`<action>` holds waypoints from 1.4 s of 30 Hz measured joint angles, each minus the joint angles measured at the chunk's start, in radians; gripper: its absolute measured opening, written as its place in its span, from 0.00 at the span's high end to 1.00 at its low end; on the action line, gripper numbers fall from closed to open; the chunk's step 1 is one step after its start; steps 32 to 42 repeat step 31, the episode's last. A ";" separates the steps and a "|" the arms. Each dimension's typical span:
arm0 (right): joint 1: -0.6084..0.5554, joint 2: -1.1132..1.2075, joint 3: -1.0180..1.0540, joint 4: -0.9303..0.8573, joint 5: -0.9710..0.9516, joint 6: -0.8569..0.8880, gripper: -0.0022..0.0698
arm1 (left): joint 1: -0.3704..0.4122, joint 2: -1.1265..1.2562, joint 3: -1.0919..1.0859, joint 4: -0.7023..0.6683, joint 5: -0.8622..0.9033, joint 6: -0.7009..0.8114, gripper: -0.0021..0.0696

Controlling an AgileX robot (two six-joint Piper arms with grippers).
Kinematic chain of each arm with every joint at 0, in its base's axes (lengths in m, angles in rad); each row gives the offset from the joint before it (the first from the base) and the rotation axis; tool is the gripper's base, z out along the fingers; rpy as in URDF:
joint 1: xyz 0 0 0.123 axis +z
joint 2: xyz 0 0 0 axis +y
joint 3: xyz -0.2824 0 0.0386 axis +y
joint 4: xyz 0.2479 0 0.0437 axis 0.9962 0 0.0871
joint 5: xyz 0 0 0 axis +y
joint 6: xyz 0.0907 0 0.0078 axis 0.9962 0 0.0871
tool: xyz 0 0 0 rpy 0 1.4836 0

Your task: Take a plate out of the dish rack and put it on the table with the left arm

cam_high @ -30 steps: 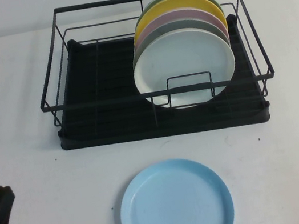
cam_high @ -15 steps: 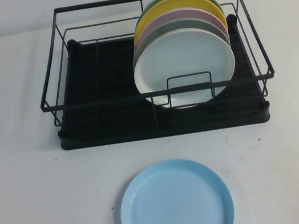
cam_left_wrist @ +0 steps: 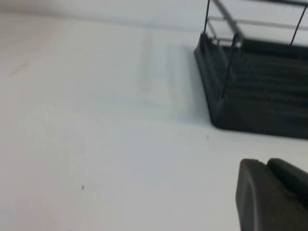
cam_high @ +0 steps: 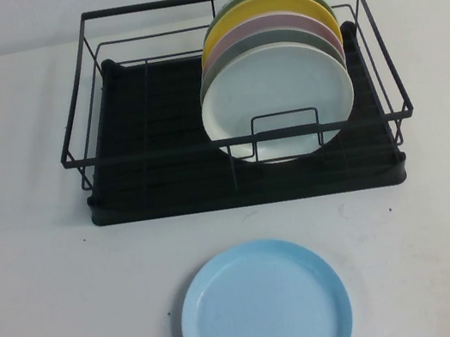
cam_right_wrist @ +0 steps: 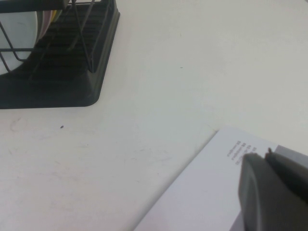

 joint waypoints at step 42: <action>0.000 0.000 0.000 0.001 0.000 0.000 1.00 | 0.000 -0.140 0.000 0.267 0.254 -0.236 0.97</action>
